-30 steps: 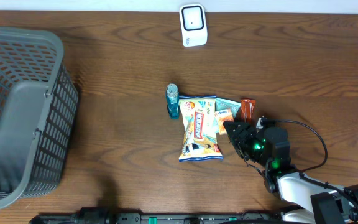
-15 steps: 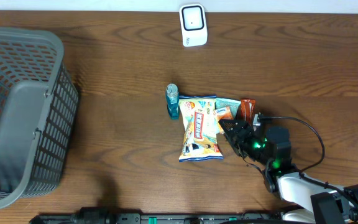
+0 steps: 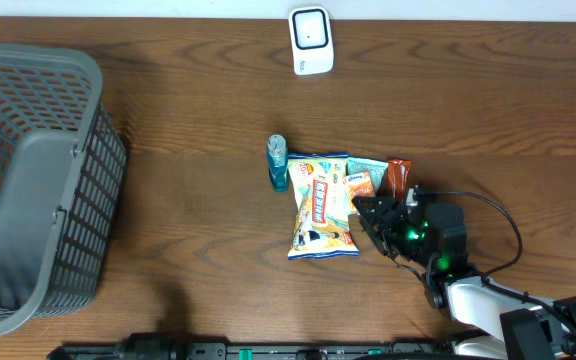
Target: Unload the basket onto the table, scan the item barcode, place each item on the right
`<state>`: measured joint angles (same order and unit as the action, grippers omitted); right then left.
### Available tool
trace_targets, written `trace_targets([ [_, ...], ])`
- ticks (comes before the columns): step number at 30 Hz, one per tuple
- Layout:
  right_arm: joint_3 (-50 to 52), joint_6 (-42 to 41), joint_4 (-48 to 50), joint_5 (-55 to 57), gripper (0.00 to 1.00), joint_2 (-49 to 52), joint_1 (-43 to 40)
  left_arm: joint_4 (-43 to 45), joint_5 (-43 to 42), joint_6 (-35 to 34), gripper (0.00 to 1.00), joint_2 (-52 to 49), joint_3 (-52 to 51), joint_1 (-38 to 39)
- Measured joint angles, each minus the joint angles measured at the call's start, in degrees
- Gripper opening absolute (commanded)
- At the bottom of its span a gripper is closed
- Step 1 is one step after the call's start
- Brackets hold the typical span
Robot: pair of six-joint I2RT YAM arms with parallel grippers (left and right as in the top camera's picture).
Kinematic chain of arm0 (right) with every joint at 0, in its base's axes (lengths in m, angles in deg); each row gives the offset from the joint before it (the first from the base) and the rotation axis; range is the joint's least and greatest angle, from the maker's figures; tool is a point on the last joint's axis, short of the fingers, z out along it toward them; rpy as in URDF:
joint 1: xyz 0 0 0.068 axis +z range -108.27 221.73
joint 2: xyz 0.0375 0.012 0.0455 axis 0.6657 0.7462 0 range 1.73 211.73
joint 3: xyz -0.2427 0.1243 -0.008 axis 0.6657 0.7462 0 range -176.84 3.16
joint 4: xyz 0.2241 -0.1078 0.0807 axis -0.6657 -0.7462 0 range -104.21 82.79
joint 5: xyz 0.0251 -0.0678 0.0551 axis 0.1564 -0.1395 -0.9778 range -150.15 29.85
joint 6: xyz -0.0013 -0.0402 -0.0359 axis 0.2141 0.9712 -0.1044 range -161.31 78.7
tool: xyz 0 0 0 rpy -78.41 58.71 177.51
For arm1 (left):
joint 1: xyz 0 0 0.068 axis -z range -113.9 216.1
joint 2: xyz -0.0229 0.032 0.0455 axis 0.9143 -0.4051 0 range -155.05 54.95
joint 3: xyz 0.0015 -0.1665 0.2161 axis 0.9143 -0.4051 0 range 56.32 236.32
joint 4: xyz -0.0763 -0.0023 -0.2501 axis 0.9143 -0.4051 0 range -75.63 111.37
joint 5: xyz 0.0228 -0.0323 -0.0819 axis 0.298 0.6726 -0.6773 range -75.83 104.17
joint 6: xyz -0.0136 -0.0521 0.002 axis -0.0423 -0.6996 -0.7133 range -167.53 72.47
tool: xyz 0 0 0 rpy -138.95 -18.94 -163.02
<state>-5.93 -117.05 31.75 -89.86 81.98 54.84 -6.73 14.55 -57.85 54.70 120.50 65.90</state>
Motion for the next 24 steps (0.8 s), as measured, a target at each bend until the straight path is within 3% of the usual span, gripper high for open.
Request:
trace_targets([
  [14,-0.8,1.1,-1.0,7.2,0.51,0.0,0.0,0.0,0.0,0.0,0.98,0.0,0.0,0.0],
  [17,-1.2,1.5,-1.1,7.9,0.40,0.0,0.0,0.0,0.0,0.0,0.98,0.0,0.0,0.0],
  [22,-1.4,1.9,-4.6,8.7,0.09,0.0,0.0,0.0,0.0,0.0,0.98,0.0,0.0,0.0],
  [24,-1.5,2.7,-5.9,8.7,0.01,0.0,0.0,0.0,0.0,0.0,0.98,0.0,0.0,0.0],
])
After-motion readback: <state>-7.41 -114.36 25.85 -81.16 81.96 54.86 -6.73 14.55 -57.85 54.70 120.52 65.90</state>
